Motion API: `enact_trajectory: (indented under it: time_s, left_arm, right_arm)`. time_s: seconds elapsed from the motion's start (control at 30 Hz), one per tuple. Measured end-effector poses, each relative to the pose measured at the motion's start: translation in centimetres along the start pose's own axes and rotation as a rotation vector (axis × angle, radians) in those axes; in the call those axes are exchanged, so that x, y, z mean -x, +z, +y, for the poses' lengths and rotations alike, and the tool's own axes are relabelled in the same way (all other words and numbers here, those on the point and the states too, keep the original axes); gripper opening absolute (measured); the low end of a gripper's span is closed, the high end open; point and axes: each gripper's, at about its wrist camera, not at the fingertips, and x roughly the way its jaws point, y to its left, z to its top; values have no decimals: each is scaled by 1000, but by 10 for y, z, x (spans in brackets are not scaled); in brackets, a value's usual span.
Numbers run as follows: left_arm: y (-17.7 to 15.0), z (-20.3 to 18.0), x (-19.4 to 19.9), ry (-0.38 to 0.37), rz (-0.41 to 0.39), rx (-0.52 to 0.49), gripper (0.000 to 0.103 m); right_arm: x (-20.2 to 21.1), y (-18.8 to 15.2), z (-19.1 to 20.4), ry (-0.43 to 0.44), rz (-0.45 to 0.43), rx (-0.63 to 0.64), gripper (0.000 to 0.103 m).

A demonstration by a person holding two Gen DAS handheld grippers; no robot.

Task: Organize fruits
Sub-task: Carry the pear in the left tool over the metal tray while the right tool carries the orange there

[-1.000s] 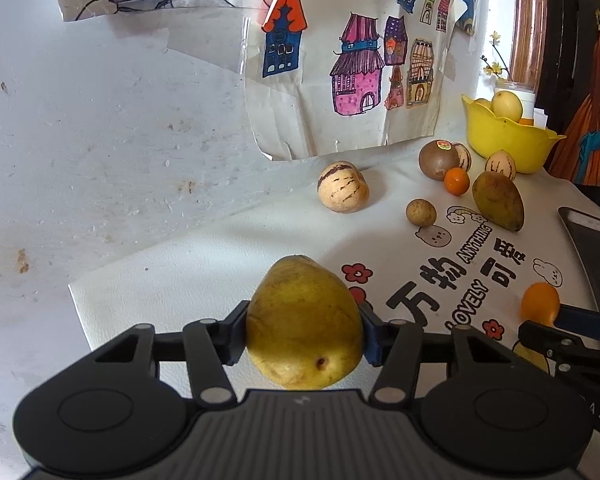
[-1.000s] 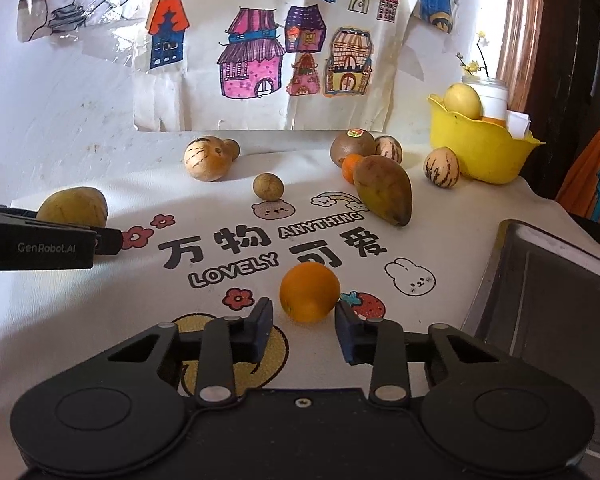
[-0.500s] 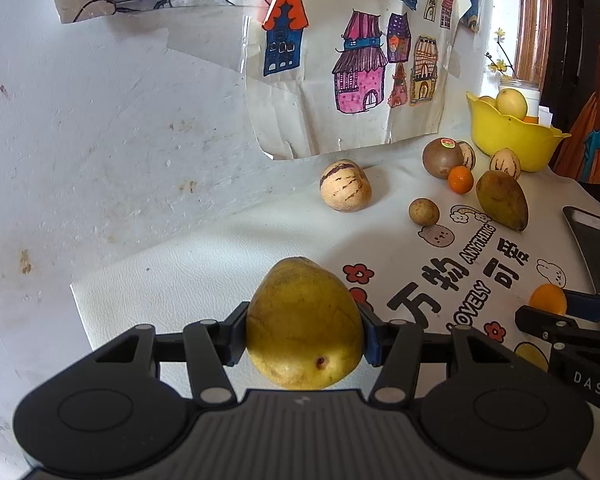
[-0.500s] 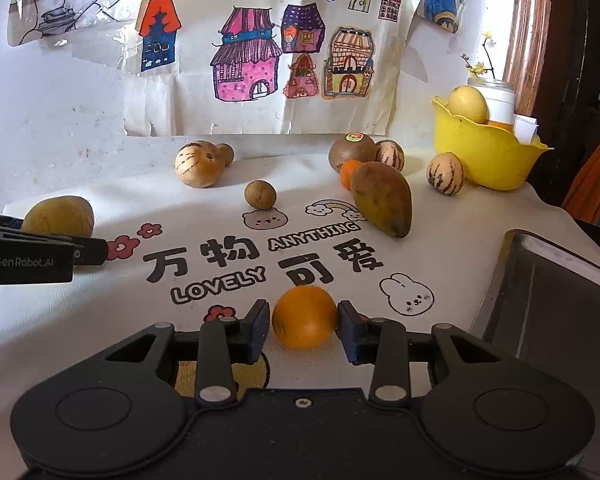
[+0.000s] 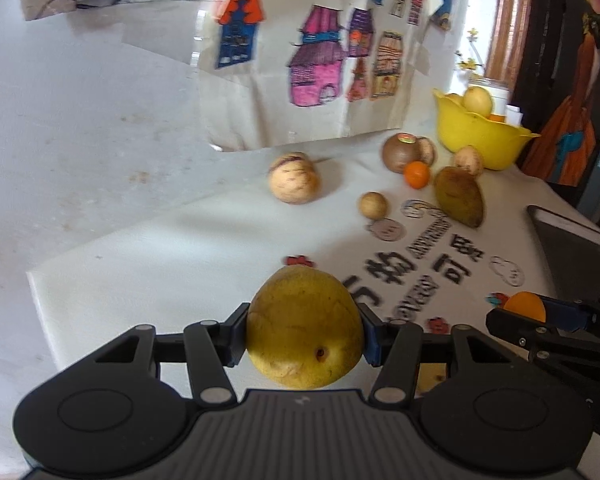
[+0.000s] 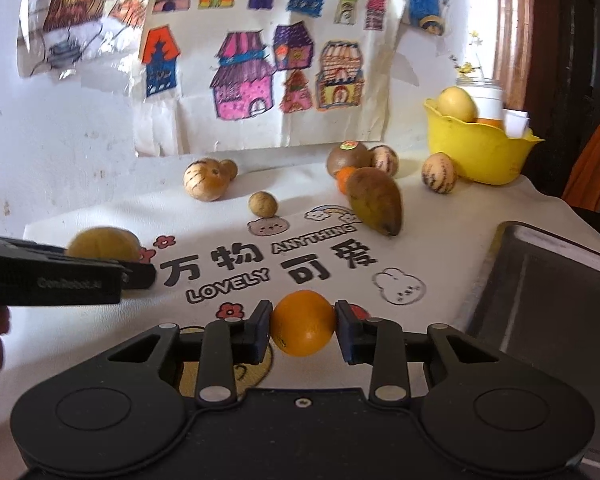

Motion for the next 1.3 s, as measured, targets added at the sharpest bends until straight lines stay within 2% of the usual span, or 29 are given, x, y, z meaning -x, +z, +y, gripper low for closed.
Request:
enact_trajectory:
  time_s: [0.33,0.6,0.97,1.13,1.3]
  left_arm:
    - [18,-54,-15,-204,54,-7,58]
    - [51,-118,-41,-315,50,-54,58]
    - [94,-206,-104,-436,66,-104,58]
    - [101,-231,-129,-479,68,-116,58]
    - [101,-246,-147,-520,84,-133,58]
  right_arm:
    - [41,-2,-65,-63,-28,-98,36]
    - [48,8,-137,-159,-43,-35,36]
    - [-8,33,-224,-203,-14,67,36]
    - [-38,31,-238,-215,24,100,36]
    - [-53,29,-245,-223,34,80,35]
